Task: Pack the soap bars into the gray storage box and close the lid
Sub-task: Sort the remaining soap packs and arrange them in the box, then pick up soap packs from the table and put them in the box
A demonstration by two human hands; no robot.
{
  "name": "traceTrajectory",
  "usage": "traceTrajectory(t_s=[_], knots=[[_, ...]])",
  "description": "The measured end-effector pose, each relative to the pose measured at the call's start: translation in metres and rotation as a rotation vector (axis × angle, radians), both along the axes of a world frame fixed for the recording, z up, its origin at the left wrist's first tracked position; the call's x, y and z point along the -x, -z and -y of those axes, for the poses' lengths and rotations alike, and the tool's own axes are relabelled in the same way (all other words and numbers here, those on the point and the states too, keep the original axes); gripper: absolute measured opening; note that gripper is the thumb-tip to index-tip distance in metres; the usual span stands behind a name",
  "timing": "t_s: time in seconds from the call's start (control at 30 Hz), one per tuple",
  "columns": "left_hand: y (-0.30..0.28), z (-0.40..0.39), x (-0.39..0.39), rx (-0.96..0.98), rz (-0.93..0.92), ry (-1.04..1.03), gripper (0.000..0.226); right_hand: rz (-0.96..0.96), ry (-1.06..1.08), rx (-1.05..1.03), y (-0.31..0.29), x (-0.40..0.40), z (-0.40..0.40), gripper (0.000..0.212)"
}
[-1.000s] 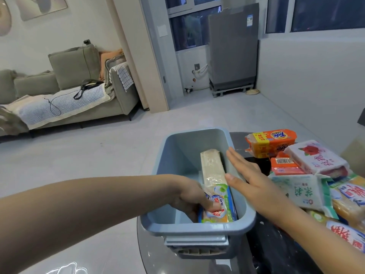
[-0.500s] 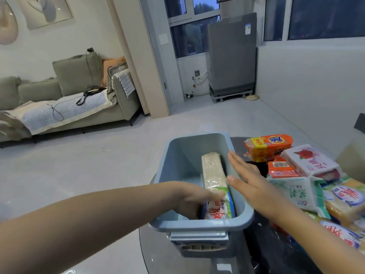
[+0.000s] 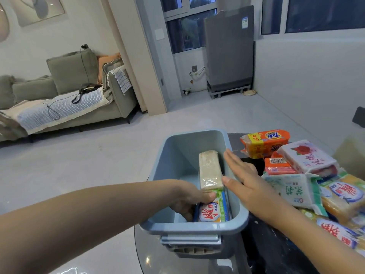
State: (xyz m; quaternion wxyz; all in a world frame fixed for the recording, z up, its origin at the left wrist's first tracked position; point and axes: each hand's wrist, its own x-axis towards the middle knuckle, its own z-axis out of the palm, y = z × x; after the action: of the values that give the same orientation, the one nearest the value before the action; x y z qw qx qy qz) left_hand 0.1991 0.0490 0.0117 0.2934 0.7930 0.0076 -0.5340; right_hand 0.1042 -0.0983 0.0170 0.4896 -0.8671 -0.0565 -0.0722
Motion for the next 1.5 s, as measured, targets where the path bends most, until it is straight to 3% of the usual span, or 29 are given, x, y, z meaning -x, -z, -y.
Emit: traceTrajectory(t_s=[0.2, 0.3, 0.4, 0.47, 0.63, 0.7, 0.8, 0.97, 1.17, 1.5], knots=[[-0.008, -0.002, 0.004, 0.016, -0.008, -0.023, 0.037, -0.001, 0.010, -0.059, 0.002, -0.001, 0.000, 0.061], [-0.018, -0.005, 0.008, 0.017, 0.078, -0.034, 0.043, 0.003, 0.023, -0.087, 0.001, 0.000, 0.000, 0.059], [-0.033, -0.007, 0.010, 0.008, 0.266, -0.081, 0.068, 0.050, 0.068, -0.080, -0.001, 0.003, 0.002, 0.053], [-0.046, -0.006, 0.012, 0.011, 0.438, -0.070, 0.070, 0.069, 0.089, -0.108, -0.004, 0.005, 0.007, 0.048], [-0.071, 0.011, 0.023, 0.165, 1.024, -0.017, 0.039, 0.121, 0.212, -0.069, -0.009, 0.007, 0.033, 0.038], [-0.079, 0.026, 0.027, 0.259, 1.120, -0.033, 0.031, 0.169, 0.268, -0.040, -0.009, 0.006, 0.048, 0.035], [-0.084, 0.054, 0.023, 0.371, 1.136, -0.051, 0.016, 0.202, 0.335, 0.022, -0.009, 0.002, 0.073, 0.030], [-0.079, 0.102, 0.011, 0.395, 1.203, 0.052, 0.026, 0.293, 0.474, 0.166, -0.012, -0.009, 0.109, 0.025], [-0.066, 0.171, -0.018, 0.226, 1.181, 0.275, 0.039, 0.095, 0.590, 0.408, -0.004, -0.028, 0.155, 0.030], [-0.024, 0.243, -0.094, -0.061, 0.967, 0.479, 0.056, -0.016, 0.567, 0.283, 0.027, -0.047, 0.188, 0.035]])
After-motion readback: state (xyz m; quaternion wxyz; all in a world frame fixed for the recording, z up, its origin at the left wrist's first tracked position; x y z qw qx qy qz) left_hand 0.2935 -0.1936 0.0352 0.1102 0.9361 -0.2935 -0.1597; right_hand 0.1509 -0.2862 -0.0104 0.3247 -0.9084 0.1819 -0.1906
